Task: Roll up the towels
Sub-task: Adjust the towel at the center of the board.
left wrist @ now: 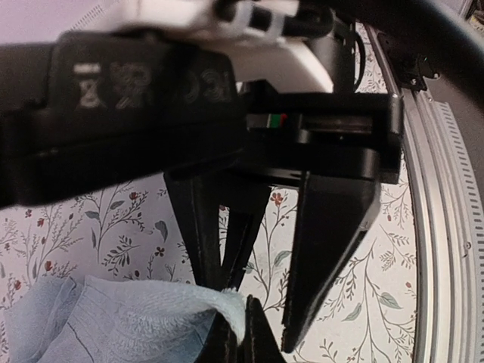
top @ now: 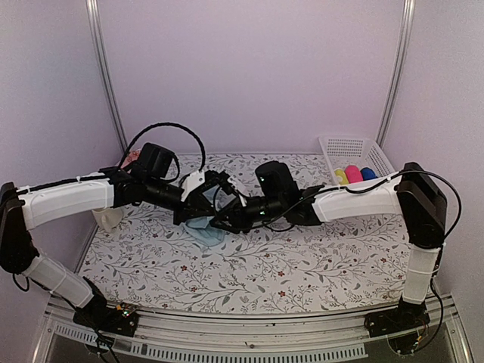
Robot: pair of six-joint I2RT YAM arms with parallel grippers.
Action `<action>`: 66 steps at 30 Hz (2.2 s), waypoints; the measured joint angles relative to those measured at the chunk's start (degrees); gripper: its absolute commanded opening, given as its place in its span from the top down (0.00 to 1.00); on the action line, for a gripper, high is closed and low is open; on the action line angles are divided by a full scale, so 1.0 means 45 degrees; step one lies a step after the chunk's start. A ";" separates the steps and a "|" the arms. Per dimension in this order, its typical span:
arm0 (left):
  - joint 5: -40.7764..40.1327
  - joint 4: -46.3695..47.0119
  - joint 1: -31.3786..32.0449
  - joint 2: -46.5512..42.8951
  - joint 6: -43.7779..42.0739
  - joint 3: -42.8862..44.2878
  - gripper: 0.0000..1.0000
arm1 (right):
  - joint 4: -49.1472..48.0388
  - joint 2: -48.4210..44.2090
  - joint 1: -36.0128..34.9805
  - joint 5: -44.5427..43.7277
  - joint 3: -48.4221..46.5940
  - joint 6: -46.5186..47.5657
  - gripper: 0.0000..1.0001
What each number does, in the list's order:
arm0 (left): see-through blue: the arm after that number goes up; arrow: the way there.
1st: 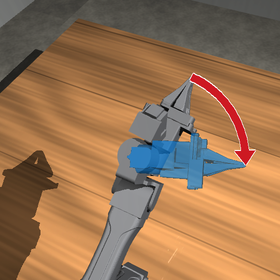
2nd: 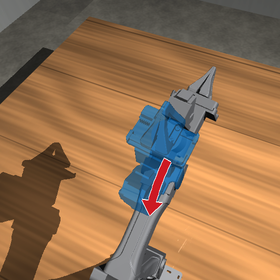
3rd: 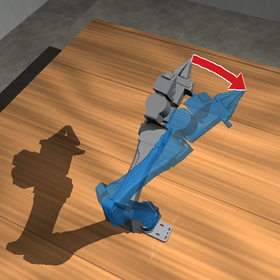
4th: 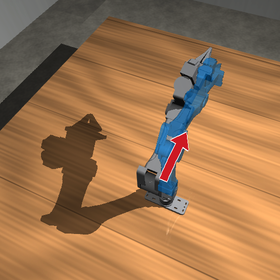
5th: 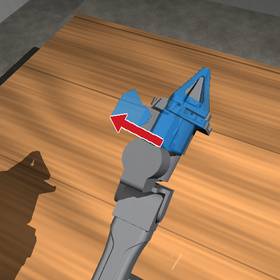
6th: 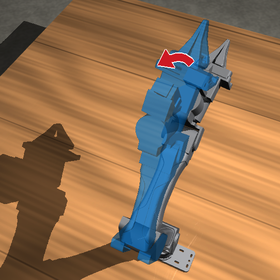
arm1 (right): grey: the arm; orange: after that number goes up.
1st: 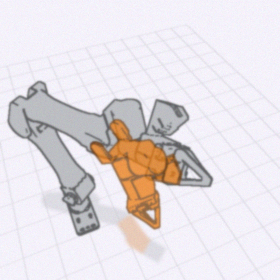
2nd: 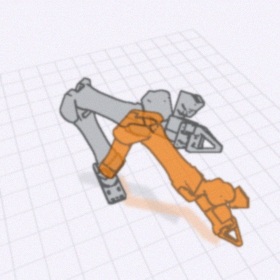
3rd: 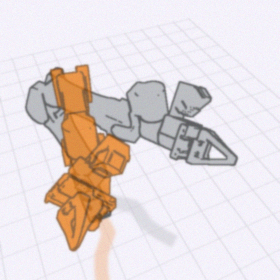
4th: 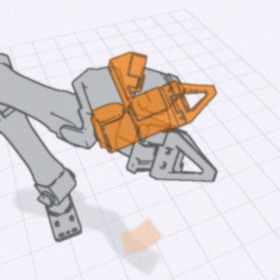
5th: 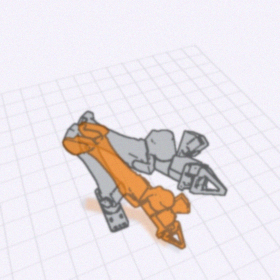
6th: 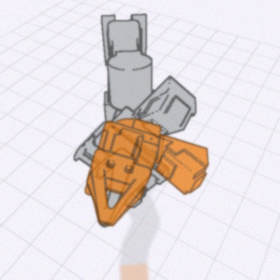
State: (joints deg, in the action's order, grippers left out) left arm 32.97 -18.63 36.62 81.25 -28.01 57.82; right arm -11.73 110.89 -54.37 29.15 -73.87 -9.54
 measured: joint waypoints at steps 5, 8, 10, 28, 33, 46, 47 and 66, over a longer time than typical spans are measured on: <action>0.0180 -0.0039 0.0000 0.0000 -0.0005 0.0010 1.00 | -0.0092 0.0010 0.0010 0.0073 0.0000 0.0019 0.79; 0.0141 -0.0029 -0.0005 0.0000 -0.0005 0.0024 1.00 | -0.0141 0.0015 0.0010 0.0126 0.0000 0.0087 0.96; 0.0058 -0.0024 -0.0005 0.0000 0.0000 0.0024 1.00 | -0.0180 0.0015 -0.0005 0.0185 0.0000 0.0078 0.97; -0.1666 0.0452 -0.0034 0.0005 0.0321 0.0024 1.00 | 0.0510 -0.1069 0.0160 -0.1554 0.2123 0.1010 0.71; -0.0908 0.0170 -0.0034 0.0005 -0.0005 0.0024 1.00 | 0.0957 -0.1462 0.0180 -0.2093 0.2409 0.2035 0.30; 0.1622 -0.2001 0.0204 0.0039 -0.2025 0.0287 1.00 | 0.0826 -0.2982 0.0126 -0.1477 0.2744 0.6363 0.27; 0.1676 -0.2127 0.0262 0.0044 -0.2137 0.0287 1.00 | 0.0845 -0.2982 0.0087 -0.1379 0.2637 0.6620 0.27; 0.1209 -0.1015 -0.1671 -0.2608 -0.0442 0.2438 1.00 | -0.0087 -0.2667 -0.0087 -0.1452 0.2341 0.6426 0.24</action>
State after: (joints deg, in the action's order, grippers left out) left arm 38.41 -23.20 29.10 69.52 -30.00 68.79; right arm -12.12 98.89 -54.76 22.61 -63.33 19.38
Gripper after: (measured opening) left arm 0.018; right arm 0.747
